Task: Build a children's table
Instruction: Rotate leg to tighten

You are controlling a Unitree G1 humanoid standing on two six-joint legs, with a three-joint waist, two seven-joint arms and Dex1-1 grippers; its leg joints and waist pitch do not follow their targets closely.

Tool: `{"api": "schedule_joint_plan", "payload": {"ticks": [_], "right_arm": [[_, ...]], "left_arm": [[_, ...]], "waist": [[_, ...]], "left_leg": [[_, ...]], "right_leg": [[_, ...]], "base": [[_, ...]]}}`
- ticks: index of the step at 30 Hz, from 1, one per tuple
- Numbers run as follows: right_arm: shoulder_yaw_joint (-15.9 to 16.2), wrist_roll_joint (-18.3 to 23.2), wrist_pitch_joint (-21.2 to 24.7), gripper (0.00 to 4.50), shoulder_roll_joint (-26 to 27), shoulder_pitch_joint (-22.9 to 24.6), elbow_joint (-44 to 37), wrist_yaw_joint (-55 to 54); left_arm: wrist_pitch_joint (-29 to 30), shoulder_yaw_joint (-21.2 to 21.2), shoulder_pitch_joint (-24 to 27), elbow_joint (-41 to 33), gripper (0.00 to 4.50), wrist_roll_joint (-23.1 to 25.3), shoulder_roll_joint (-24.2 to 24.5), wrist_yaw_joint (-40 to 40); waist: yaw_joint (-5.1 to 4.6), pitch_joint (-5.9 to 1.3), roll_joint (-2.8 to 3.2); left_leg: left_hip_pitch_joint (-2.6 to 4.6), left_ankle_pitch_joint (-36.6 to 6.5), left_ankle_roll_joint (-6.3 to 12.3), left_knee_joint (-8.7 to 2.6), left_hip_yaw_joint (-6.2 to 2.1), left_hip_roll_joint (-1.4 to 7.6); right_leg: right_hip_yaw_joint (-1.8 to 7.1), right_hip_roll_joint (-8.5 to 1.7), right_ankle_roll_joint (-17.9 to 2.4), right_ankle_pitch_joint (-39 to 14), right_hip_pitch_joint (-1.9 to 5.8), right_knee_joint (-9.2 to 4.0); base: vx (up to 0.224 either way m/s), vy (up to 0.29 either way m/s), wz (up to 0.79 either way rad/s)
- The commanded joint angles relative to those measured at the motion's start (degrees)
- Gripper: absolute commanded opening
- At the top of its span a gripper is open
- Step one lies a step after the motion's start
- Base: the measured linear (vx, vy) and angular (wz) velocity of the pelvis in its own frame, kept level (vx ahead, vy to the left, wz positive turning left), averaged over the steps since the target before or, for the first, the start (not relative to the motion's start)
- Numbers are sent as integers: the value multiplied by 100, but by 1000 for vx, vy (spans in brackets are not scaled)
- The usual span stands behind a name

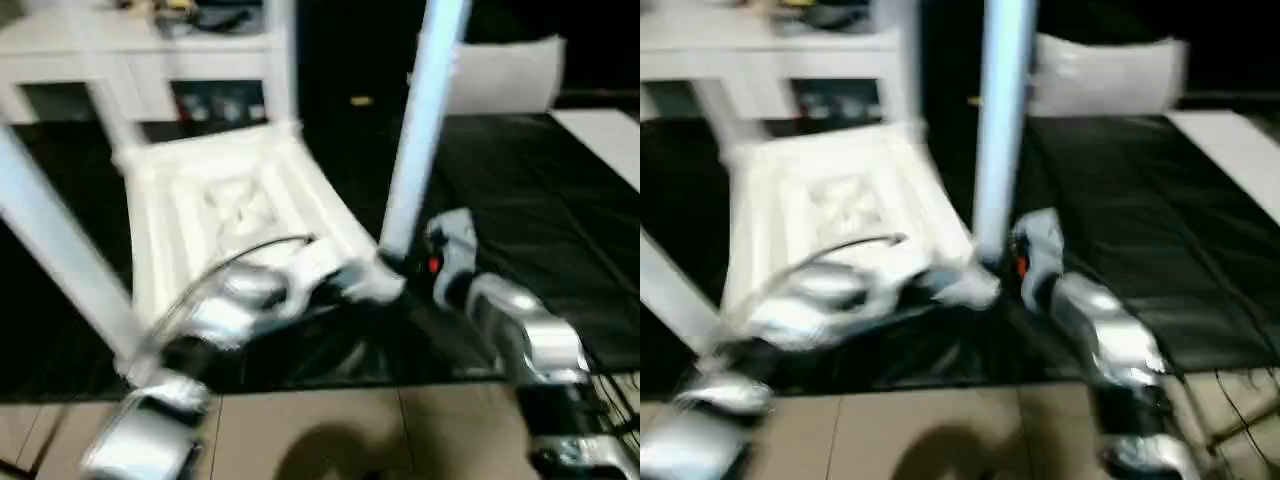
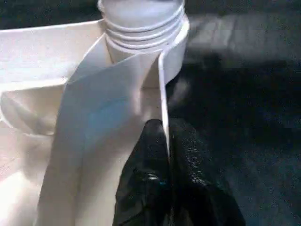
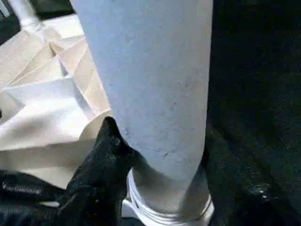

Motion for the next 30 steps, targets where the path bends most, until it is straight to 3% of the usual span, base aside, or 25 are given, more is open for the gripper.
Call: {"api": "schedule_joint_plan", "payload": {"ticks": [1, 2, 3, 4, 5, 6, 7, 8, 9, 10, 11, 13, 15, 17, 19, 25, 30], "right_arm": [[236, 108, -38, 265, 225, -72, 87, 24], [298, 56, -124, 276, 118, 19, -19, 176], [308, 51, -144, 288, 92, 34, -34, 209], [324, 42, -169, 288, 29, 64, -60, 273], [327, 36, -212, 301, -129, 137, -115, 426], [308, 46, -221, 311, -214, 173, -142, 508], [303, 49, -225, 318, -228, 178, -146, 521], [243, 58, -243, 325, -315, 212, -177, 570], [214, 80, -266, 335, -400, 245, -215, 659], [201, 114, -347, 346, -572, 290, -254, 890], [194, 138, -370, 356, -642, 306, -266, 991], [190, 249, -504, 362, -963, 372, -299, 1463], [211, 270, -612, 389, -1133, 392, -291, 1692], [277, 331, -727, 407, -1394, 461, -360, 2177], [323, 355, -758, 407, -1531, 483, -385, 2431], [582, 548, -1147, 407, -2075, 392, -213, 3700], [830, 654, -1131, 371, -2240, 285, -118, 4443]], "left_arm": [[-267, -385, -125, -8, 0, -54, -339, -168], [-324, -432, -145, -27, 0, 36, -305, -111], [-332, -436, -146, -31, 0, 43, -294, -113], [-352, -439, -143, -46, 0, 45, -261, -139], [-412, -430, -116, -87, 0, 45, -152, -223], [-463, -428, -101, -99, 0, 51, -80, -277], [-473, -427, -98, -100, 0, 52, -68, -286], [-538, -421, -84, -92, 0, 80, 15, -324], [-557, -404, -78, -64, 0, 107, 73, -317], [-658, -402, -57, -53, 0, 100, 183, -432], [-690, -399, -51, -44, 0, 97, 225, -469], [-952, -409, -35, 7, 0, 85, 408, -658], [-1011, -432, -30, 12, 0, 45, 497, -784], [-1171, -494, 6, -29, 0, -16, 657, -1061], [-1316, -529, 24, -38, 0, -40, 744, -1253], [-1992, -830, 95, -75, 0, -104, 1247, -2344], [-2313, -915, 126, -131, 0, -265, 1459, -2919]], "waist": [[77, -219, -236], [191, -312, -156], [266, -250, -116], [329, -376, -30], [339, -396, 24], [352, -406, 34], [366, -411, 65], [351, -401, 33], [355, -413, 44], [368, -453, 95], [366, -463, 97], [387, -471, 96], [419, -492, 97], [464, -494, 51], [504, -484, 64], [565, -467, 27], [666, -490, 25]], "left_leg": [[260, -1701, 160, 346, 25, -208], [-283, -806, 380, 81, -103, -100], [-318, -720, 420, -16, -133, -28], [-304, -663, 424, -255, -209, 130], [-267, -702, 496, -347, -235, 267], [-239, -748, 530, -369, -216, 304], [-217, -799, 578, -393, -177, 325], [-266, -887, 634, -405, -155, 316], [-295, -844, 642, -408, -159, 314], [-313, -670, 678, -400, -170, 334], [-327, -544, 734, -401, -188, 377], [-343, -434, 858, -376, -174, 372], [-360, -293, 928, -355, -173, 377], [-386, -111, 1033, -337, -160, 373], [-376, -181, 1053, -336, -149, 369], [-348, -402, 959, -359, -124, 405], [-330, -185, 964, -349, -104, 445]], "right_leg": [[152, -618, 505, -5974, -344, -1312], [355, -795, 541, -5521, 244, -1016], [288, -723, 608, -5375, 167, -1056], [240, -504, 406, -4230, 159, -900], [210, -405, 4, -3032, 152, -792], [221, -391, -197, -2619, 141, -754], [237, -396, -535, -2174, 145, -714], [225, -390, -650, -2213, 180, -698], [224, -413, -674, -2185, 215, -686], [237, -429, -732, -1905, 226, -656], [252, -428, -871, -1502, 231, -599], [262, -446, -1015, -1091, 246, -557], [267, -466, -1091, -878, 266, -514], [259, -466, -1147, -716, 263, -484], [249, -464, -1117, -913, 259, -509], [252, -473, -980, -1370, 235, -528], [267, -469, -1080, -1063, 213, -458]], "base": [[67, -71, 2], [108, -56, -19], [108, -56, -19], [99, -22, -14], [0, 0, 0], [0, 0, 0], [39, -7, 18], [0, 0, 0], [0, 0, 0], [0, 0, 0], [0, 0, 0], [0, 0, 0], [0, 0, 0], [0, 0, 0], [0, 0, 0], [0, 0, 0], [0, 0, 0]]}}
